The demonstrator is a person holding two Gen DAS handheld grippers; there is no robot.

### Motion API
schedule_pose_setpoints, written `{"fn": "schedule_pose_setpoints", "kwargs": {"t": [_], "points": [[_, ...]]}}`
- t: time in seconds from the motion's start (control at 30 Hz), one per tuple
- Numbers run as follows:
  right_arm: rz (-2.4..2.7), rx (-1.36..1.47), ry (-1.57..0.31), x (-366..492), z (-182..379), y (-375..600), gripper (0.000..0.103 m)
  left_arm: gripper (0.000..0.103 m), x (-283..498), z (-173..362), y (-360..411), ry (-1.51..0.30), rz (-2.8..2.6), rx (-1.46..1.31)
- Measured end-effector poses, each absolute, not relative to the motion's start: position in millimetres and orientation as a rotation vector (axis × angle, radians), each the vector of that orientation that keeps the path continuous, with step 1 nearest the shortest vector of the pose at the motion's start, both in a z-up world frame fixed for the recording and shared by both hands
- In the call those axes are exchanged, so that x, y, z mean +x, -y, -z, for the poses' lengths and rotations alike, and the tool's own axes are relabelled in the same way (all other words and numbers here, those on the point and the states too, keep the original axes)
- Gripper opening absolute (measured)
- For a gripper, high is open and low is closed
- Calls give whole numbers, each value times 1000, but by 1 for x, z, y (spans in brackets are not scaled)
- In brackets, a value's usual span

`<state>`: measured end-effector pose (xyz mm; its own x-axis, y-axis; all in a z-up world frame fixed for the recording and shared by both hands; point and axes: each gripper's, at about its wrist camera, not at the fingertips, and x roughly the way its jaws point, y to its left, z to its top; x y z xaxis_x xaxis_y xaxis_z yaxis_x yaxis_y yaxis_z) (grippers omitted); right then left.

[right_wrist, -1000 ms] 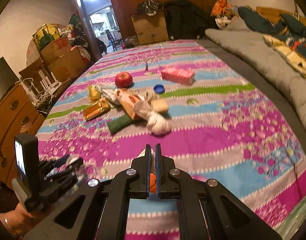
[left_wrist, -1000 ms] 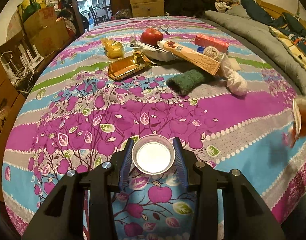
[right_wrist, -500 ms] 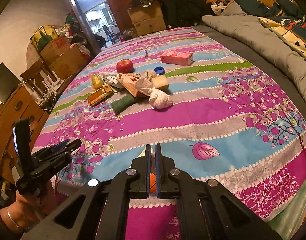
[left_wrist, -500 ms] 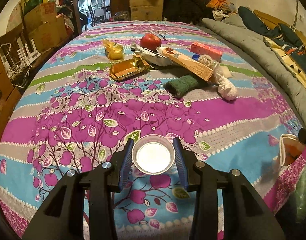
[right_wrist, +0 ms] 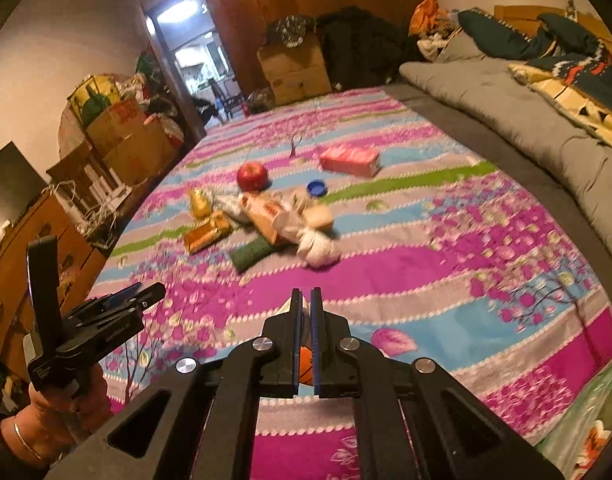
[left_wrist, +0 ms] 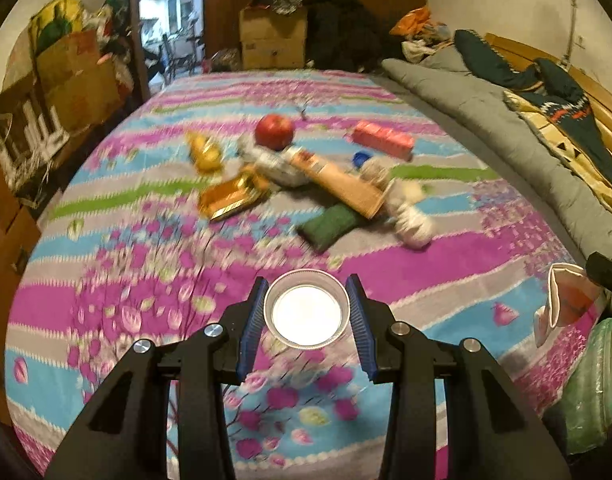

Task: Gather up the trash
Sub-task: 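Carry the white lid and plastic bag with both grippers over the green bin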

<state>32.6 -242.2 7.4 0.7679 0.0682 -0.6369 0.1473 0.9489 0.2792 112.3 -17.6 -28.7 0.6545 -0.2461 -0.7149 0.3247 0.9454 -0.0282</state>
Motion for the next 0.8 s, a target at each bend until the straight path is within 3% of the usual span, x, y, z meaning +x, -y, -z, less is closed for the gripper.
{"fn": "schedule_pose_setpoints", "kwargs": {"t": [0.37,0.8], "points": [[228,331,-564,-35,-73,312,5,38,98,-30,124,-669,514,205],[569,372,-499,-186,-105,414,5,38,-12,-66,290,-513,888,408]]}}
